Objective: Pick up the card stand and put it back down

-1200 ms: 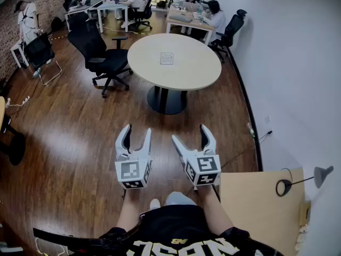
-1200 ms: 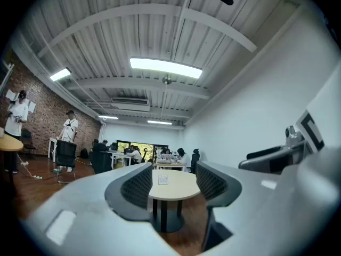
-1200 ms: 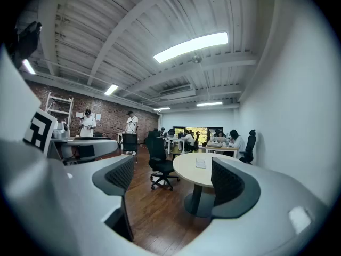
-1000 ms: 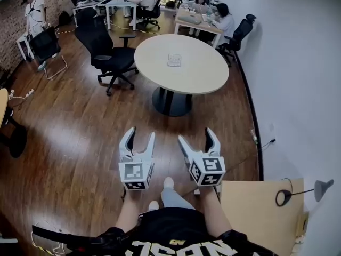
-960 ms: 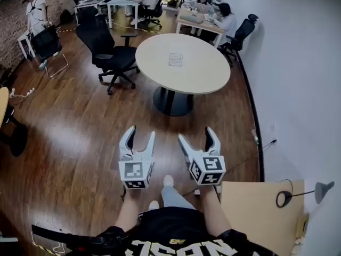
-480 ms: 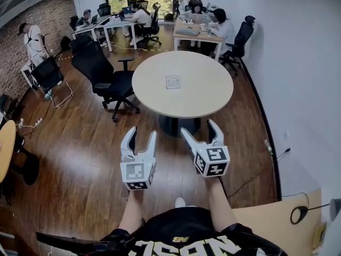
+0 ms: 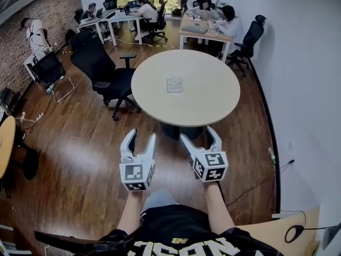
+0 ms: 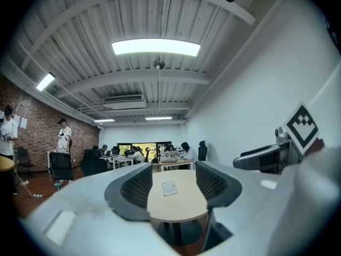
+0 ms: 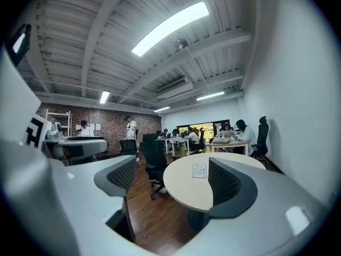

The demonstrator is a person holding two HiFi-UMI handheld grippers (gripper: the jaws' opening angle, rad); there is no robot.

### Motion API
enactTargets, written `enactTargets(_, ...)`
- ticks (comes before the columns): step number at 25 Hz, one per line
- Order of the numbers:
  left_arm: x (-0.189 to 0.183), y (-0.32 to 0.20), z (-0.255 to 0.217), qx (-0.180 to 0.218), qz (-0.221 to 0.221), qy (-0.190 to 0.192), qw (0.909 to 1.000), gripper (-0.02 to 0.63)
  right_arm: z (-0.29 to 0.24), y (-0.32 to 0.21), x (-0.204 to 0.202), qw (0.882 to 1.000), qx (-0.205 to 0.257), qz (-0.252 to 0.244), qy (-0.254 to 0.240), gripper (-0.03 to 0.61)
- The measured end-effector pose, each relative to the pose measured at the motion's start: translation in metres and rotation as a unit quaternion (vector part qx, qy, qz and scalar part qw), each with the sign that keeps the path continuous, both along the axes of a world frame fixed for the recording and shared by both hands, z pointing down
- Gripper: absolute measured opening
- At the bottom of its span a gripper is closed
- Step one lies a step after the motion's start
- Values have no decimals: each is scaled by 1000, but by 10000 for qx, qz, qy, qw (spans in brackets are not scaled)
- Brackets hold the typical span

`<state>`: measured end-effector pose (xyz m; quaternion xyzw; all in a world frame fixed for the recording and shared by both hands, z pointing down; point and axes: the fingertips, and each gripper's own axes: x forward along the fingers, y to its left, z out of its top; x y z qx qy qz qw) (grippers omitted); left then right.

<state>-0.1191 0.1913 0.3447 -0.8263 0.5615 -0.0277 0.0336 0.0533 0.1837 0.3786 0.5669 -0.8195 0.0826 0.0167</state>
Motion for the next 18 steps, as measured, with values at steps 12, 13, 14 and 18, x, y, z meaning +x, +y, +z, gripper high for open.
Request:
enactTargets(12,17,-156,3,48,179,125,9998,250,8,-140,13,9999,5,58,140,407)
enactTargets(13,16,-174,2,49,192,125,9997,250,3,-156,11,9998,50,64,173,407)
enactTargets(14,16,-191,3,36,208,120,9997,250,-1,-172,9,9998,77,80,194,405)
enactTargets(18,20,-251,6,49,408,97,9991,250,-9,-233,2,9994,139,77,314,400)
